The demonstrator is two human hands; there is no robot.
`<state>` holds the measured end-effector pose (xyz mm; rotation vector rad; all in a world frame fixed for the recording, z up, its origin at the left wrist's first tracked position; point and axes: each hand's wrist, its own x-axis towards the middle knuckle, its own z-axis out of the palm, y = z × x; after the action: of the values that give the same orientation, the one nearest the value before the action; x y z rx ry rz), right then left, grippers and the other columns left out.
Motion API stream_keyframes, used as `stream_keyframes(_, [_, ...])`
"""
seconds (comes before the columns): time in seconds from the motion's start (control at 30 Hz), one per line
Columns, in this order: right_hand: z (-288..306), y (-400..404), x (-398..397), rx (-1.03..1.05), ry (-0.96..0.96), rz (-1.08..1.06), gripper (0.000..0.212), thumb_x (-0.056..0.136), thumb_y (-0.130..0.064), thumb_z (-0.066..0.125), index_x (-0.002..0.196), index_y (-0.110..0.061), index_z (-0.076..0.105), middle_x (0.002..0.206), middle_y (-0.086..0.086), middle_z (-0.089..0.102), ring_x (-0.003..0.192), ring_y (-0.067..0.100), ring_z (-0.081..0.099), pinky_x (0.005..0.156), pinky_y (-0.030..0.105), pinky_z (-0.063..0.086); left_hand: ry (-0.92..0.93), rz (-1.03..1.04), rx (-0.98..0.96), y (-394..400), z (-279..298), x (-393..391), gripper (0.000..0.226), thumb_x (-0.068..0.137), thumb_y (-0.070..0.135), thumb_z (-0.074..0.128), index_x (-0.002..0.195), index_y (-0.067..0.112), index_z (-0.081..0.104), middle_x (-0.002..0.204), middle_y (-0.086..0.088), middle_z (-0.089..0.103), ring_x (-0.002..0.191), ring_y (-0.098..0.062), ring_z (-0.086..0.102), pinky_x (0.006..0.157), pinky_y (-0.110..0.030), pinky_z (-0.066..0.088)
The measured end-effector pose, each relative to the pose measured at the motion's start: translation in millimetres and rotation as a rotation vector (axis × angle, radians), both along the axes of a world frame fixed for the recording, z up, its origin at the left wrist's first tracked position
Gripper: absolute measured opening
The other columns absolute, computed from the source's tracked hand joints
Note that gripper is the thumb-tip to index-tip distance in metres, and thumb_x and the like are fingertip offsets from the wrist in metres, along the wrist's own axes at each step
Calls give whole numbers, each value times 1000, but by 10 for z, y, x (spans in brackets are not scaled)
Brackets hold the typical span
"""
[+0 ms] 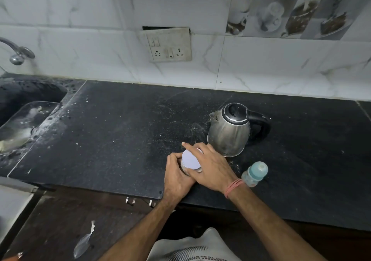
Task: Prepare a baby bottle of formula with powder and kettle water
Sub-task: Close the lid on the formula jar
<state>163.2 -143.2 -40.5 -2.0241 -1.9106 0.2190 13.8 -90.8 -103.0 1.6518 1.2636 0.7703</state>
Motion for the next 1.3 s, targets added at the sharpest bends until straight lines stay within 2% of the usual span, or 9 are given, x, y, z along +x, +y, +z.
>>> stream_keyframes(0.23, [45,75,-9,-61,-217,36,69,96,-66,51,153,-28,48,132,2,54,113,24,61,77,38,58,-13,1,7,7,-20,5,73,61,57,90,122,32,58,123,15,63,102,-3,70,87,-45,63])
stream_keyframes(0.4, [84,255,-77,-98,-474,-59,84,78,-90,61,123,-19,59,104,6,63,66,25,72,52,34,37,-16,-38,-12,7,17,-11,92,53,67,96,127,29,56,125,20,58,110,5,64,83,-20,55])
stream_keyframes(0.47, [106,282,-125,-133,-545,-92,86,75,-93,59,117,-18,58,94,5,66,59,24,70,52,33,33,-30,-49,-38,17,-11,-8,92,53,65,100,125,32,54,123,16,61,107,0,68,84,-28,59])
stream_keyframes(0.67, [289,282,-169,-191,-496,-97,80,90,-85,52,128,-14,51,110,10,72,93,30,75,72,40,39,-18,-67,-28,38,36,-34,91,55,66,98,126,28,55,123,15,60,106,2,67,84,-26,58])
stream_keyframes(0.83, [372,145,-72,-286,-481,-101,87,87,-93,46,113,-12,64,106,5,76,94,28,75,77,39,46,-3,-35,-1,57,-94,-40,83,56,57,103,121,39,55,124,16,63,105,-3,71,92,-44,64])
stream_keyframes(0.97, [488,120,44,-295,-404,-99,89,76,-100,51,102,-18,75,102,6,78,94,29,74,76,38,42,-30,-50,-15,77,-44,-29,90,53,62,104,123,35,56,124,15,63,107,0,69,91,-35,62])
stream_keyframes(1.1, [560,142,42,-57,-287,44,67,85,-78,66,120,-21,65,121,0,65,114,25,61,83,39,54,-8,-47,-4,69,-60,-28,88,53,60,103,123,36,55,124,16,62,107,1,68,89,-37,62])
stream_keyframes(1.2, [494,149,4,-190,-186,181,70,99,-64,61,156,-26,49,156,1,50,135,26,53,101,46,57,12,-53,4,82,-91,-21,76,59,57,98,118,35,55,120,15,61,100,-2,68,87,-48,63])
stream_keyframes(1.3, [484,140,-92,-329,-351,10,70,107,-68,45,153,-15,50,147,10,58,122,32,66,91,44,53,18,-62,14,89,-63,-8,74,61,57,98,118,35,55,120,16,62,102,-1,69,88,-44,63])
